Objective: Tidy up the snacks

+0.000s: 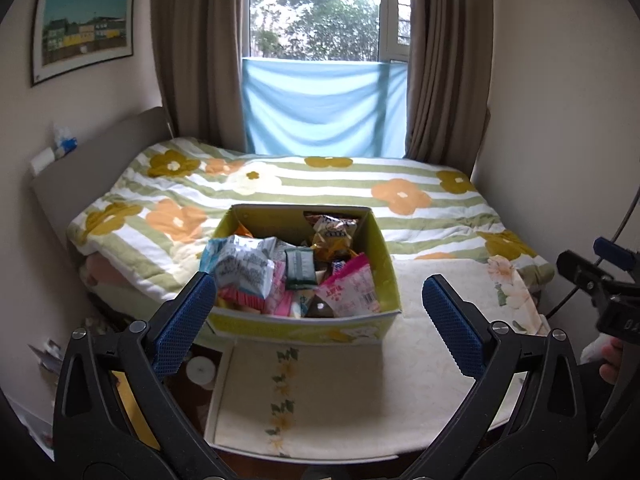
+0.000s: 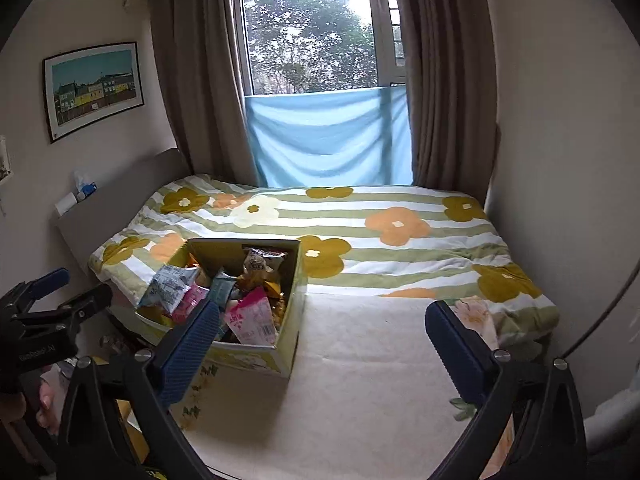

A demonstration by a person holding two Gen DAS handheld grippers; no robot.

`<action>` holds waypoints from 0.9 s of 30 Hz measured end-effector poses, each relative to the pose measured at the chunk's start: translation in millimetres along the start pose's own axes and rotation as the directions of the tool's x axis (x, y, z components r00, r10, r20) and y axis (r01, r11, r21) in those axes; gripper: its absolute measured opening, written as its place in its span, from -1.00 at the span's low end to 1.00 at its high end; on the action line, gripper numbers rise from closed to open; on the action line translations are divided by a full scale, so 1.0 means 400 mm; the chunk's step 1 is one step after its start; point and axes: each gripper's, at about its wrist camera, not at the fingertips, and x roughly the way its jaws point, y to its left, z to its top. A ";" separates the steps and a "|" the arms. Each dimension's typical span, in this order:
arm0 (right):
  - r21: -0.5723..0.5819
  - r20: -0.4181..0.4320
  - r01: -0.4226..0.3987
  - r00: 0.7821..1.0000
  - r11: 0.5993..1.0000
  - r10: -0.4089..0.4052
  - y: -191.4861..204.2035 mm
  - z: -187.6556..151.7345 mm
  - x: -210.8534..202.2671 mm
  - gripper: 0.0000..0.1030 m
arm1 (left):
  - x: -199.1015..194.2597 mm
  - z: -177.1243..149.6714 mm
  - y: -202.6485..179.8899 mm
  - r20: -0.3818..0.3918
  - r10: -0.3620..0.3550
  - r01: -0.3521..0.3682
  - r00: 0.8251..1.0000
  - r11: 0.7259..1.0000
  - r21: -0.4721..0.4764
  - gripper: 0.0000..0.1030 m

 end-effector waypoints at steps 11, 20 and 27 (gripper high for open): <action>0.035 0.027 0.045 0.999 0.998 -0.046 -0.032 -0.079 -0.085 0.99 | -0.094 -0.084 -0.059 0.028 0.006 -0.007 1.000 1.000 0.022 0.99; 0.049 0.048 0.084 0.995 0.995 -0.086 -0.052 -0.086 -0.119 0.99 | -0.113 -0.080 -0.093 0.045 -0.016 0.014 0.999 0.999 0.039 0.99; 0.044 0.056 0.089 0.994 0.995 -0.091 -0.054 -0.093 -0.131 0.99 | -0.122 -0.080 -0.100 0.052 -0.017 0.015 0.999 0.999 0.040 0.99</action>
